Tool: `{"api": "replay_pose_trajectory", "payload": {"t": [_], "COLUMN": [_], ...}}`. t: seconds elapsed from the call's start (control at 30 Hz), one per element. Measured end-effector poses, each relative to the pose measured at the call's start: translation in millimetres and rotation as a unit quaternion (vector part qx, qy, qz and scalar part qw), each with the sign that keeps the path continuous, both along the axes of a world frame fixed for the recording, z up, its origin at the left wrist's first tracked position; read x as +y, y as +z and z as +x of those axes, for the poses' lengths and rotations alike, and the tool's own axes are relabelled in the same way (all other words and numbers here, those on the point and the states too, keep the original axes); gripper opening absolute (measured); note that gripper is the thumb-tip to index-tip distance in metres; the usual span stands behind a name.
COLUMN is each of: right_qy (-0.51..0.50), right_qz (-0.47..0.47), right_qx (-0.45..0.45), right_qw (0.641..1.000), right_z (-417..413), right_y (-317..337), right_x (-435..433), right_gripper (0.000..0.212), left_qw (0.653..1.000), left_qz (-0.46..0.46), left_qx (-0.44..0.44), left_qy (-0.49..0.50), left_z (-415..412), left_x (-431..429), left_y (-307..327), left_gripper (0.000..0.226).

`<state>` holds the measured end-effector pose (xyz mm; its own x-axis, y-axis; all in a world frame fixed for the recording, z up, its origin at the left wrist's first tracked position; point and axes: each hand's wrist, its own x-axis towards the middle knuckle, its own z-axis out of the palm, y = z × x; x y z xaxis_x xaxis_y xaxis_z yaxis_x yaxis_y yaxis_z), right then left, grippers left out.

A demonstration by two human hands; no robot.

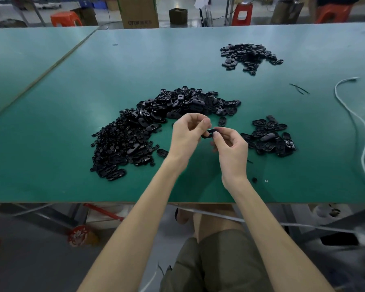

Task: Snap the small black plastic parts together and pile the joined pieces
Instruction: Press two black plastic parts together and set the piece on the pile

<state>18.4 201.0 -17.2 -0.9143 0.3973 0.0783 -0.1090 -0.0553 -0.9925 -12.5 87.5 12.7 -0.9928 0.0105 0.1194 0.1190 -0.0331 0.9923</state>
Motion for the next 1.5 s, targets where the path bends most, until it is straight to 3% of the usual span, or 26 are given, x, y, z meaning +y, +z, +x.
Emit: {"api": "replay_pose_trajectory", "payload": {"t": [0.23,0.5,0.9,1.5], "right_qy": [-0.026,-0.071,-0.055,-0.066], "right_qz": [-0.039,-0.056,-0.075,-0.082], "right_qx": [0.009,-0.002,0.014,0.007], "right_qw": [0.999,0.996,0.996,0.994], "right_z": [-2,-2,2,0], "right_y": [1,2,6,2], "right_x": [0,1,0,1], "right_gripper": [0.006,0.007,0.007,0.006], "left_qw": [0.995,0.992,0.998,0.998], "left_qz": [0.097,0.126,0.067,0.021], "left_qx": [-0.028,-0.021,0.006,0.002], "left_qy": [-0.01,-0.017,0.005,-0.052], "left_z": [3,3,2,4], "left_x": [9,7,8,9], "left_y": [-23,-26,-30,-28], "left_gripper": [0.009,0.01,0.009,0.012]}}
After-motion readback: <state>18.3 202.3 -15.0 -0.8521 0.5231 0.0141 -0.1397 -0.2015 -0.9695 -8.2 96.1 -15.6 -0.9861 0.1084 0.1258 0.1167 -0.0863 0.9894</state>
